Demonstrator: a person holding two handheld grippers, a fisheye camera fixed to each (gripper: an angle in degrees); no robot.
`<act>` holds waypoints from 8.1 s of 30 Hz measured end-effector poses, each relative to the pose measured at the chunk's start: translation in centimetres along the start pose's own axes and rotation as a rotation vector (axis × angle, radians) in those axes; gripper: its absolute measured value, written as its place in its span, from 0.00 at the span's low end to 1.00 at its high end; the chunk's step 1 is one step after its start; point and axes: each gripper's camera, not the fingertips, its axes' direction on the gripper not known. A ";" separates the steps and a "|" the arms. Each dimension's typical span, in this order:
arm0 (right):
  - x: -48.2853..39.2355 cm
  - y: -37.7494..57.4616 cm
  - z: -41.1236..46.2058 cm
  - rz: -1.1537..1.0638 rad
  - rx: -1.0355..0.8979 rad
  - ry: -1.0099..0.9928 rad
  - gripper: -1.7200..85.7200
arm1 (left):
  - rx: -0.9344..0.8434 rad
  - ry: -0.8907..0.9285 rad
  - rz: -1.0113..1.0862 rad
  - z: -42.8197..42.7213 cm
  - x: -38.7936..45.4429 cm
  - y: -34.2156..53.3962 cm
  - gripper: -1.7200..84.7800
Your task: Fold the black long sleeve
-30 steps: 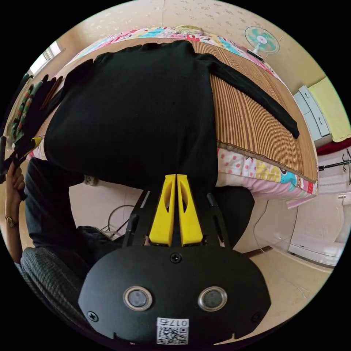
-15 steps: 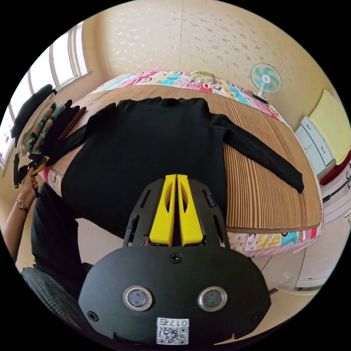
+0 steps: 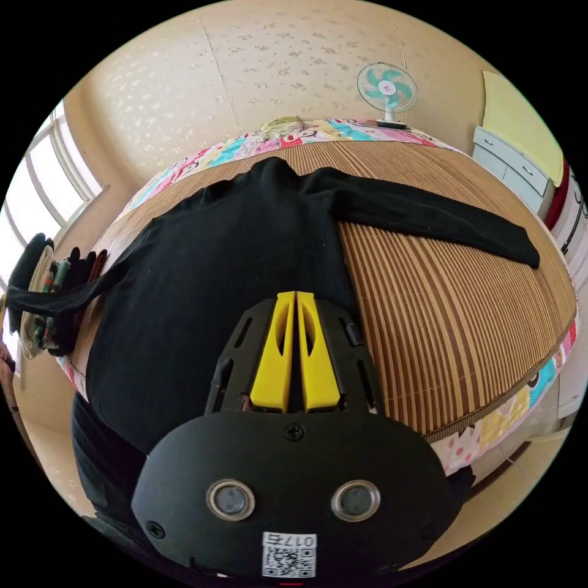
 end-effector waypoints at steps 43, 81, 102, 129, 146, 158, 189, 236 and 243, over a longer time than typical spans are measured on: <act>15.6 -6.0 -19.0 0.154 0.096 -0.519 0.02 | -0.379 0.529 0.519 39.2 36.8 24.0 0.06; 12.9 -9.2 -22.1 0.165 0.081 -0.559 0.02 | -0.841 0.428 0.419 44.1 4.3 21.9 0.01; 11.9 -10.0 -21.1 0.189 0.068 -0.599 0.02 | -0.777 0.324 0.535 40.3 3.3 18.4 0.01; 10.8 -10.2 -19.0 0.188 0.070 -0.598 0.02 | -0.749 0.253 0.599 37.5 3.8 14.8 0.01; 10.7 -10.0 -17.8 0.188 0.070 -0.596 0.02 | -0.802 0.334 0.510 38.6 1.5 10.4 0.01; 10.8 -9.8 -17.2 0.185 0.073 -0.591 0.02 | -0.850 0.456 0.379 40.3 -1.6 7.2 0.01; 11.0 -8.4 -17.4 0.182 0.076 -0.584 0.02 | -0.860 0.505 0.327 41.4 -3.3 3.7 0.01; 9.9 -5.5 -22.3 0.184 0.071 -0.580 0.02 | -0.852 0.489 0.342 40.8 -2.6 7.1 0.01; 9.5 -5.4 -23.1 0.184 0.070 -0.579 0.02 | -0.853 0.492 0.338 40.5 -2.3 8.7 0.01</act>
